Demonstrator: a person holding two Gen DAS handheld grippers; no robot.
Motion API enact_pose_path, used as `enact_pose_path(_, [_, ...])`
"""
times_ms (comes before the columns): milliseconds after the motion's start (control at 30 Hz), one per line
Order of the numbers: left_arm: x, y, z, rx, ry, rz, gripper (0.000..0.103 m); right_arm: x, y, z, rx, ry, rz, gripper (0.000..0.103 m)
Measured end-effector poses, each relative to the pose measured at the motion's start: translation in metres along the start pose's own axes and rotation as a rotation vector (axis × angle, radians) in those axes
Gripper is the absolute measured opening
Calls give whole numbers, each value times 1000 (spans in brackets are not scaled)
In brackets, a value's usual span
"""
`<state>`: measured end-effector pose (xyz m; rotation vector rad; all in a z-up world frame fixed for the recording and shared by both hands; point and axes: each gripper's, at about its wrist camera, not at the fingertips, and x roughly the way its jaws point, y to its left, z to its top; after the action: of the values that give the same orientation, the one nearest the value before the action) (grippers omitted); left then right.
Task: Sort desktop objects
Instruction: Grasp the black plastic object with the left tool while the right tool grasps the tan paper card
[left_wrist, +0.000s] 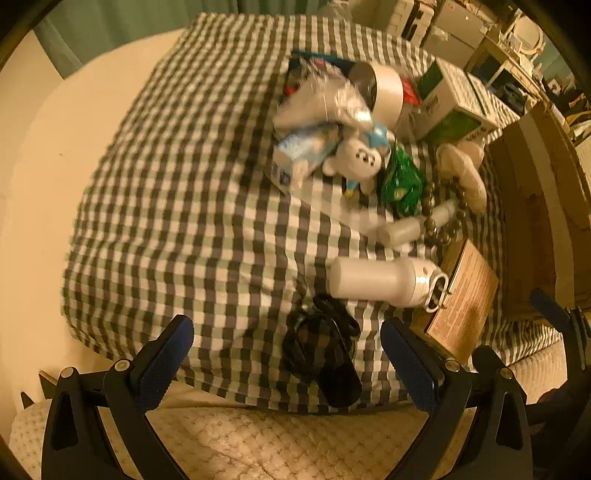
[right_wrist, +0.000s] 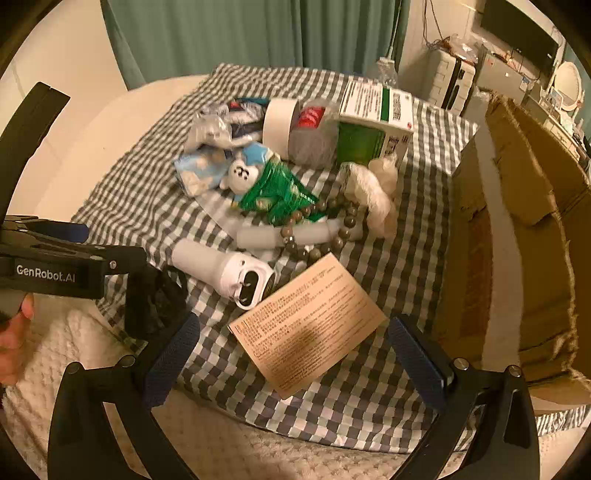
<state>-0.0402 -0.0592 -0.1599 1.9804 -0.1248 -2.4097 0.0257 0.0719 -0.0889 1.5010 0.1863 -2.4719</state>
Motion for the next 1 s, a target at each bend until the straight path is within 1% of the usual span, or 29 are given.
enact_pose_path(167, [19,-2,-4,4,76,-19,103,13,1,-2,3,42,-7,103])
enact_pose_path(433, [44,-3,-13,-1,179,-25,103,37,6,-6,-11,109,-20,103])
enact_pose_path(567, [56,-3,-19,-9,229,-25,103,48,6,-6,6,138,-22,103])
enact_pose_path(700, [66,3,-23,-51,261,-21,103,56,6,-5,19,159,-37,103])
enact_pose_path(867, [76,10,-30,-89,300,-33,103,61,12,-3,5,158,-67,103])
enact_pose_path(933, [78,15,-33,-103,311,-36,101,62,11,-3,16,162,-62,103])
enact_pose_path(1000, [80,21,-37,-111,331,-41,100,63,4,-3,53,166,-61,103])
